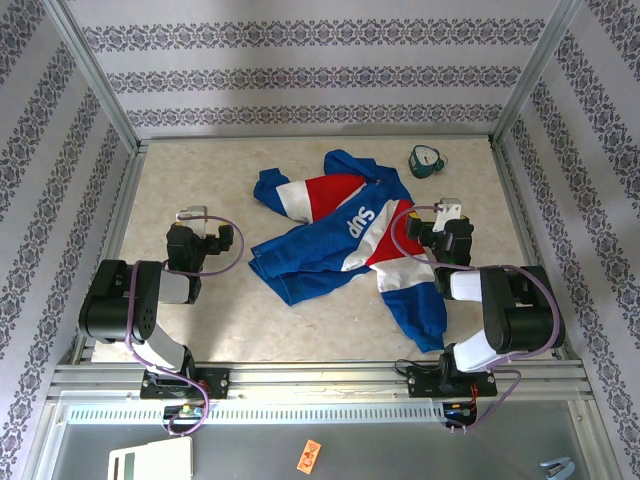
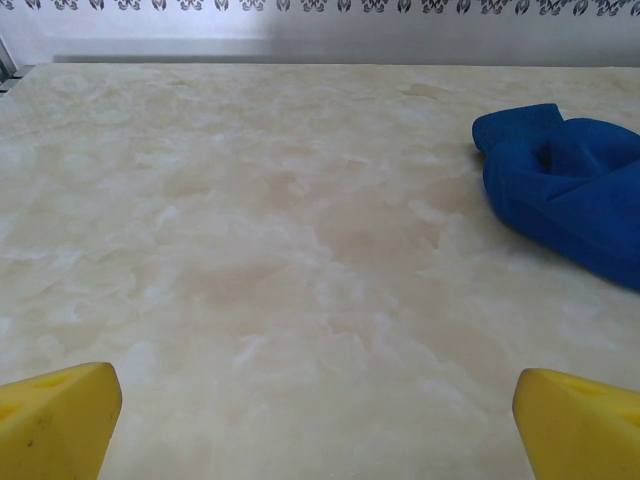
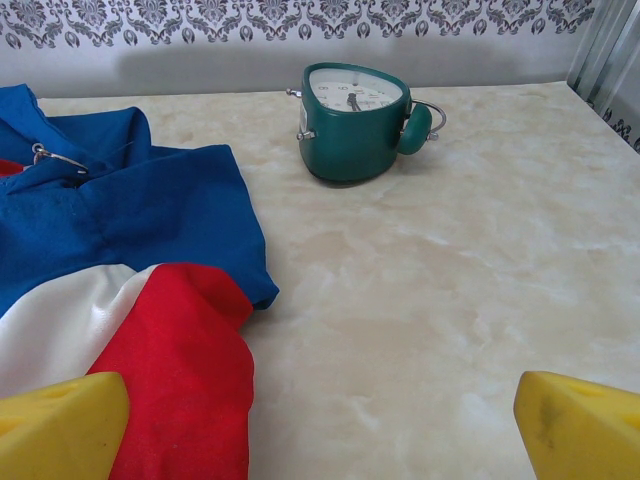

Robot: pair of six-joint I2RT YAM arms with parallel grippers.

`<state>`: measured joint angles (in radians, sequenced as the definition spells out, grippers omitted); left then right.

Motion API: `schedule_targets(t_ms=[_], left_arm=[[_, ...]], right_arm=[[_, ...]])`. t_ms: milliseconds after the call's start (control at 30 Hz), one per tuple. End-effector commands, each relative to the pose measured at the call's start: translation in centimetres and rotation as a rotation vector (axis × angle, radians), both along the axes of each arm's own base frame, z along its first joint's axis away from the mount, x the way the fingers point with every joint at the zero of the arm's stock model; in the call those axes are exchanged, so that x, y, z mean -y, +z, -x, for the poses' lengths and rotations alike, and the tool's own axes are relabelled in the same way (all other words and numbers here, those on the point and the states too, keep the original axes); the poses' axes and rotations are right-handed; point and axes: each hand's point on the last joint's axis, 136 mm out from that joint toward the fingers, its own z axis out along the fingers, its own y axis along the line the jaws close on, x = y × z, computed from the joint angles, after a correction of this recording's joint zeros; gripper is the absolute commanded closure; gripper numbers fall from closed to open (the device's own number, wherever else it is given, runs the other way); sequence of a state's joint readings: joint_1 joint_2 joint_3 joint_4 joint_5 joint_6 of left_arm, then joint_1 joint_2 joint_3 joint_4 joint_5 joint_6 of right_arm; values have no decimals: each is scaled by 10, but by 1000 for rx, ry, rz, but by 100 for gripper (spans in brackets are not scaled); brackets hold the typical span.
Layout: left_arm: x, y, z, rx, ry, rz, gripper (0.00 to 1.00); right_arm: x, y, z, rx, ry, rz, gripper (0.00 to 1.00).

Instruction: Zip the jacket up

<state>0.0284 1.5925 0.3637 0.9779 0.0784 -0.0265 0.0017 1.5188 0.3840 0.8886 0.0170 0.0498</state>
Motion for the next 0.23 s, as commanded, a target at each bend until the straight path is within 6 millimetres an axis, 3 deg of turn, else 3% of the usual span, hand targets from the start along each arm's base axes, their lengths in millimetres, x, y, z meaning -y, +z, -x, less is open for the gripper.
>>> schedule_targets(t_ms=[0, 200], left_arm=[[-3, 3, -2, 2, -3, 7, 0], [-2, 3, -3, 4, -4, 7, 0]], right_arm=[[-2, 6, -3, 29, 14, 9, 2], [-3, 5, -3, 27, 11, 21, 2]])
